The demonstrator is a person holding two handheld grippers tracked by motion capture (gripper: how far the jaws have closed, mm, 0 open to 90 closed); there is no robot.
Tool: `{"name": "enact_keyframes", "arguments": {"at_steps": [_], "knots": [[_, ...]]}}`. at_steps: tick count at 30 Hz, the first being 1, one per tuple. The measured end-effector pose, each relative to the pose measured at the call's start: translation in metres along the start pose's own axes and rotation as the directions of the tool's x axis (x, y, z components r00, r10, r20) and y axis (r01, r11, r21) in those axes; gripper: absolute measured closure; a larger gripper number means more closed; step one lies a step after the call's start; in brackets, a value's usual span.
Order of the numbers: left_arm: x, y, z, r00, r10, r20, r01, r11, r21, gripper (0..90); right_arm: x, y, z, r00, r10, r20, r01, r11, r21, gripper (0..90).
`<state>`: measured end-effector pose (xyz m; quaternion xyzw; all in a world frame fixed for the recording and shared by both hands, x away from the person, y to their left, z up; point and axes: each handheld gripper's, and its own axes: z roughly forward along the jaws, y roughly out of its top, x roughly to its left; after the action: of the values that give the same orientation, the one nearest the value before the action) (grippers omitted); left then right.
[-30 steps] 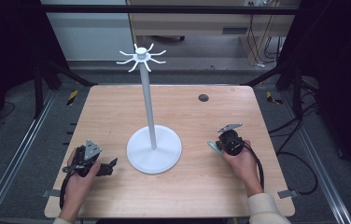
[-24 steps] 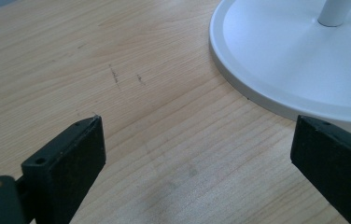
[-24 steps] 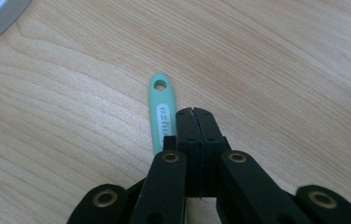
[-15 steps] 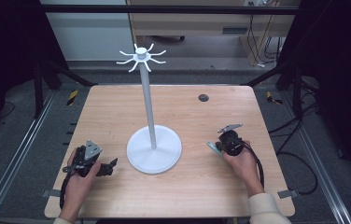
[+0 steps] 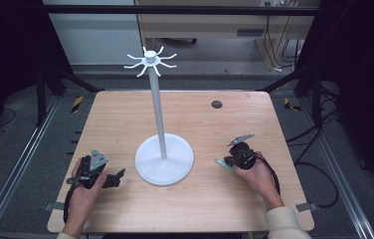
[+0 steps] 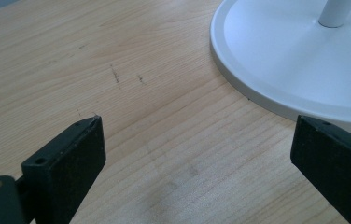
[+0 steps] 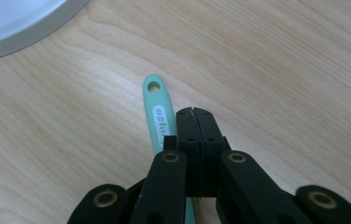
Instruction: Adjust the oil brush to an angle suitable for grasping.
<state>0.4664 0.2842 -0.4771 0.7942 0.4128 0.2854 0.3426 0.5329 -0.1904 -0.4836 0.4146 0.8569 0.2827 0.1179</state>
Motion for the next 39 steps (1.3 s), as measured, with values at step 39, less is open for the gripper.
{"name": "enact_keyframes", "arguments": {"at_steps": [39], "knots": [[0.002,-0.001,-0.002,1.0000,-0.003,-0.008,0.003,1.0000,0.003,2.8,0.008,-0.012,-0.054,0.9848,-0.173,-0.013,0.174,0.9774,0.120,90.0]]}}
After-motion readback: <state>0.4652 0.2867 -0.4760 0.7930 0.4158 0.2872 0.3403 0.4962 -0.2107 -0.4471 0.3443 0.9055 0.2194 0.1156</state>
